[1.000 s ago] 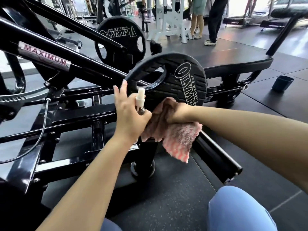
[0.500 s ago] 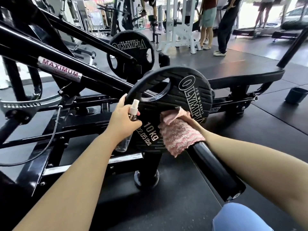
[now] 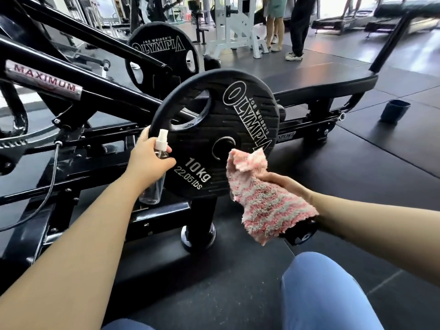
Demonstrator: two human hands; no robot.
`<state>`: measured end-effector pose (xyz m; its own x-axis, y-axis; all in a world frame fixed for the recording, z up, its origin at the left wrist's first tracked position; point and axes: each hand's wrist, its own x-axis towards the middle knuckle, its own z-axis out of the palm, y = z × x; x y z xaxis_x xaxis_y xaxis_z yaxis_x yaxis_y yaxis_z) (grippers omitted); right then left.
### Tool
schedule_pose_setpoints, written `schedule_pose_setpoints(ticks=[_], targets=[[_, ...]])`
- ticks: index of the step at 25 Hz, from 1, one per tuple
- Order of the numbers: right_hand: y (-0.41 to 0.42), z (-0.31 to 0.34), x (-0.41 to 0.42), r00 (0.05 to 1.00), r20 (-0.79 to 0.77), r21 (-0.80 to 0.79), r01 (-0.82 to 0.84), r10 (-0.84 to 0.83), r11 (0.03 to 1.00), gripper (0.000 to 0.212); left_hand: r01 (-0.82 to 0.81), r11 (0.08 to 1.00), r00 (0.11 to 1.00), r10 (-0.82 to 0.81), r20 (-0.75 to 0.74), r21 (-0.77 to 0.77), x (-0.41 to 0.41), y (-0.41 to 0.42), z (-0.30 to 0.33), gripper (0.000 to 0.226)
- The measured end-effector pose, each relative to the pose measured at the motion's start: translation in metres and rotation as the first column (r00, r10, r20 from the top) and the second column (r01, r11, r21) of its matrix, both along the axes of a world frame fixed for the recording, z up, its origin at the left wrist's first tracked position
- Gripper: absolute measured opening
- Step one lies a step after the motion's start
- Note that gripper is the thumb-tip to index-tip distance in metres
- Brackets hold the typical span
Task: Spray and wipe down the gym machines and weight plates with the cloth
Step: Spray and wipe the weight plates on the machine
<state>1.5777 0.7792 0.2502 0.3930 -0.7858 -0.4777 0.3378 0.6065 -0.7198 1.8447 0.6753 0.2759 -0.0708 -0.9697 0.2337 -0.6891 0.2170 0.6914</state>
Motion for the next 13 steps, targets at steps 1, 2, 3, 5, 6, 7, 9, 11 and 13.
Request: schedule_pose_setpoints(ticks=[1,2,3,5,6,7,9,11,13], targets=[[0.01,0.001,-0.001,1.0,-0.015,0.01,-0.012,0.012,1.0,0.061,-0.002,1.0,1.0,0.002,-0.012,0.008,0.002,0.0,-0.002,0.016],[0.019,0.001,-0.004,0.999,-0.039,0.016,-0.018,0.019,1.0,0.062,-0.004,1.0,1.0,0.004,-0.019,0.009,0.003,0.0,-0.004,0.016],[0.027,0.003,-0.005,0.998,-0.062,0.017,-0.03,0.031,0.999,0.062,-0.015,1.0,1.0,0.015,-0.024,0.01,0.005,0.0,-0.006,0.015],[0.044,0.01,-0.005,0.99,-0.129,0.034,-0.053,0.057,0.998,0.056,-0.025,1.0,0.999,0.025,-0.025,0.011,0.007,0.002,-0.01,0.016],[0.051,0.016,-0.004,0.981,-0.18,0.046,-0.066,0.073,0.997,0.048,-0.02,1.0,0.999,0.02,-0.024,0.01,0.007,0.003,-0.011,0.017],[0.057,0.019,-0.004,0.971,-0.229,0.05,-0.064,0.074,0.997,0.038,-0.014,1.0,1.0,0.014,-0.025,0.01,0.007,0.004,-0.012,0.017],[0.062,0.021,-0.005,0.932,-0.356,-0.017,-0.079,0.068,0.997,0.028,-0.012,1.0,0.999,0.012,-0.029,0.009,0.007,0.006,-0.013,0.017],[0.063,0.019,-0.005,0.868,-0.492,-0.129,-0.147,0.065,0.981,0.037,0.0,1.0,0.998,0.0,-0.057,0.005,0.007,0.008,-0.014,0.017],[0.067,0.017,-0.002,0.759,-0.651,-0.198,-0.197,0.022,0.96,0.042,0.014,1.0,0.996,-0.014,-0.093,0.0,0.006,0.012,-0.016,0.017]])
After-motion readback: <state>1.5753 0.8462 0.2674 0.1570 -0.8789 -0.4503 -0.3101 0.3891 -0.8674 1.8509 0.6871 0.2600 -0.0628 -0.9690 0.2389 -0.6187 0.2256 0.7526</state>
